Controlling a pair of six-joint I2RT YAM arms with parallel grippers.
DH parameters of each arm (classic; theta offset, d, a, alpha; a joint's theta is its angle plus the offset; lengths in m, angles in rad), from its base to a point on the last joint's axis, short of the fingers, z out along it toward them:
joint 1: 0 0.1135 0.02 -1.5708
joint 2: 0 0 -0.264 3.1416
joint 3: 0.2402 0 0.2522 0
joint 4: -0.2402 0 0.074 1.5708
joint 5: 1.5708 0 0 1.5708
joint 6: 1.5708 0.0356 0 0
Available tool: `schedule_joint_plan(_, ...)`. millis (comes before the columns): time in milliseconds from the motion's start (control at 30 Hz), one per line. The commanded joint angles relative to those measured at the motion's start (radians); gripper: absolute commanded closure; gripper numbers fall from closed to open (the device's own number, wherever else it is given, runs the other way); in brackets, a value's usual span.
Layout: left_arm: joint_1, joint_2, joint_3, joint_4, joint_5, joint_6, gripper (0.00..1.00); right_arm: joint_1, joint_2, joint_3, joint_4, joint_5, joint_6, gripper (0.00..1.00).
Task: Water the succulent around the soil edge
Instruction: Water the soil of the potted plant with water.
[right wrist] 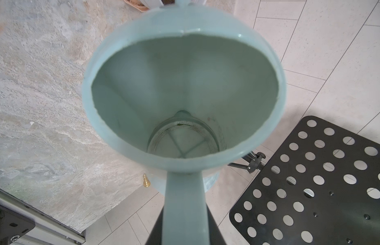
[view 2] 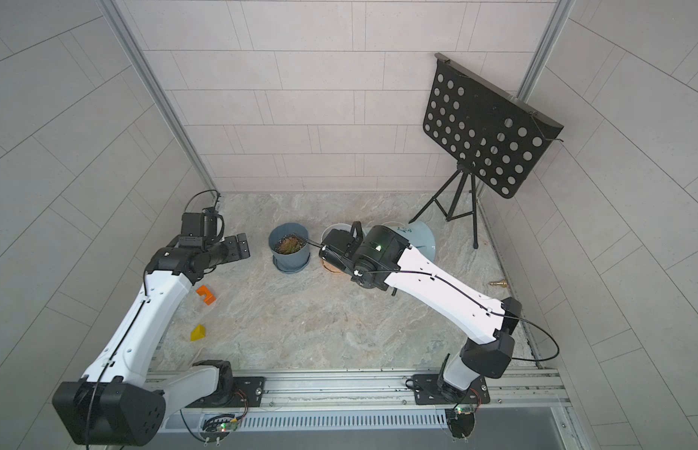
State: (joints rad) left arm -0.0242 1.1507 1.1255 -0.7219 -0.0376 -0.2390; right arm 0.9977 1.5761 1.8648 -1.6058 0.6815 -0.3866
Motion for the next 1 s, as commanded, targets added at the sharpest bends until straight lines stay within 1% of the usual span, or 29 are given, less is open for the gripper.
schedule_joint_plan(0, 0.007, -0.01, 0.006, 0.005, -0.005, -0.005, 0.03, 0.013, -0.049, -0.008, -0.029, 0.04, 0.02, 1.0)
schedule_joint_plan(600, 0.009, -0.013, 0.006, 0.006, -0.013, -0.004, 0.03, 0.03, -0.139, -0.096, -0.066, 0.036, 0.052, 1.0)
schedule_joint_plan(967, 0.009, -0.014, 0.004, 0.006, -0.017, -0.004, 0.03, 0.041, -0.172, -0.114, -0.121, 0.041, 0.078, 1.0)
